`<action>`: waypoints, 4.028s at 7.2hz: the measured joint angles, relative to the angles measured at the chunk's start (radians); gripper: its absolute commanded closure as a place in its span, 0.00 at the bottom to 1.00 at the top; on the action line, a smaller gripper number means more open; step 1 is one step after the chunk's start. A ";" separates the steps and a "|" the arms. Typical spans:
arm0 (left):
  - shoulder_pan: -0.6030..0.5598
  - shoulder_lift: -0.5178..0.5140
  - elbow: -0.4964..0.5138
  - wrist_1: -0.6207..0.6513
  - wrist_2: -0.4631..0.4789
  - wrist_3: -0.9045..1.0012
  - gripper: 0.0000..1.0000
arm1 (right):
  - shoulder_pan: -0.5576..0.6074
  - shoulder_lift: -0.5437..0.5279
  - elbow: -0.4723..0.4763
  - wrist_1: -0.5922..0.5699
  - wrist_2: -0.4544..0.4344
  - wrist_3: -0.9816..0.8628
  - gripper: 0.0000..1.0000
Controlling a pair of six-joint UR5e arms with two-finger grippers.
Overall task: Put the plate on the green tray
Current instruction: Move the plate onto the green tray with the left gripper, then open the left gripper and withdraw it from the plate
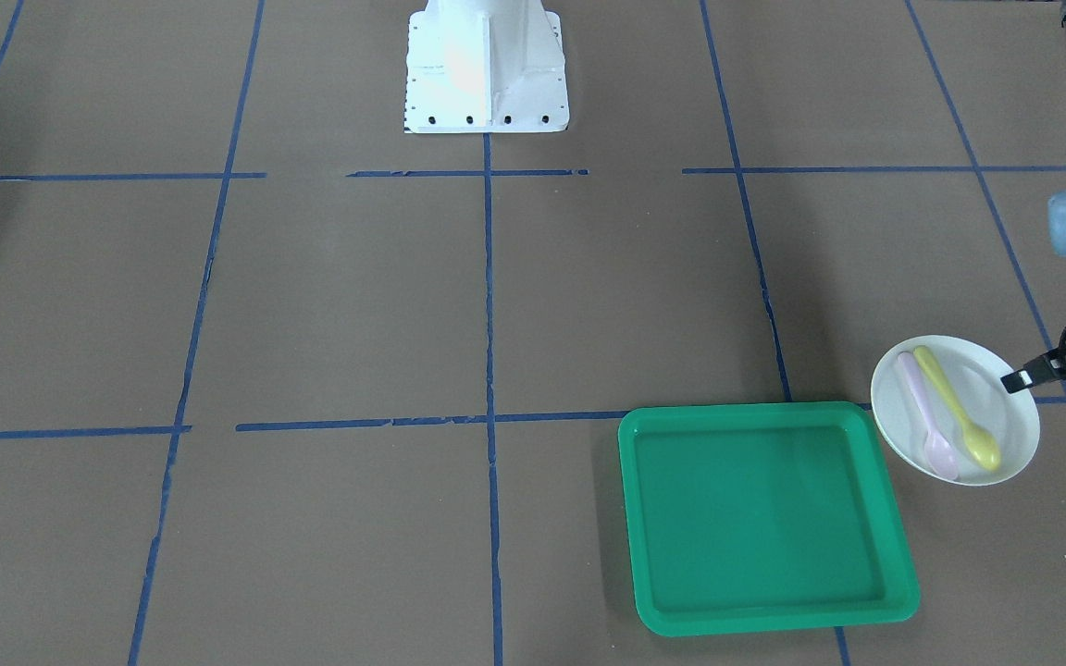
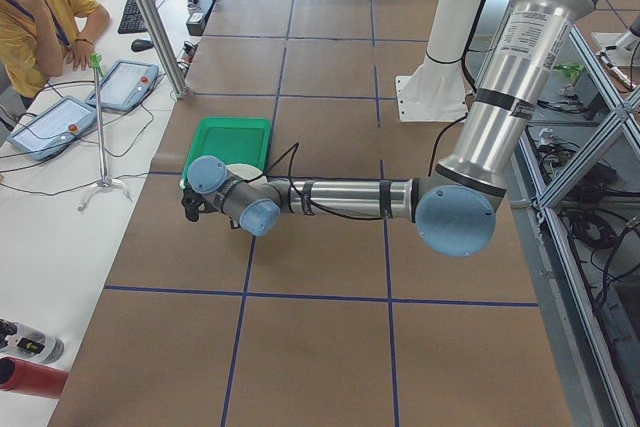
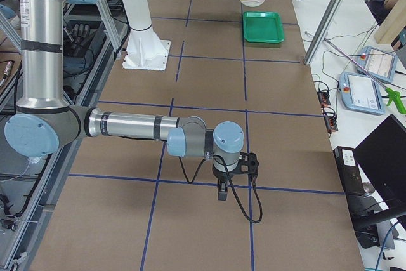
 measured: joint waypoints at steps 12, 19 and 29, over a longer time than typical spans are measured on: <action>0.159 -0.242 0.253 -0.228 0.115 -0.294 1.00 | 0.000 0.000 0.000 0.000 0.000 0.000 0.00; 0.209 -0.263 0.293 -0.332 0.192 -0.340 0.21 | 0.000 0.000 0.000 0.000 0.000 0.000 0.00; 0.016 -0.122 -0.086 0.347 0.148 0.057 0.23 | 0.000 0.000 0.000 0.000 0.000 0.001 0.00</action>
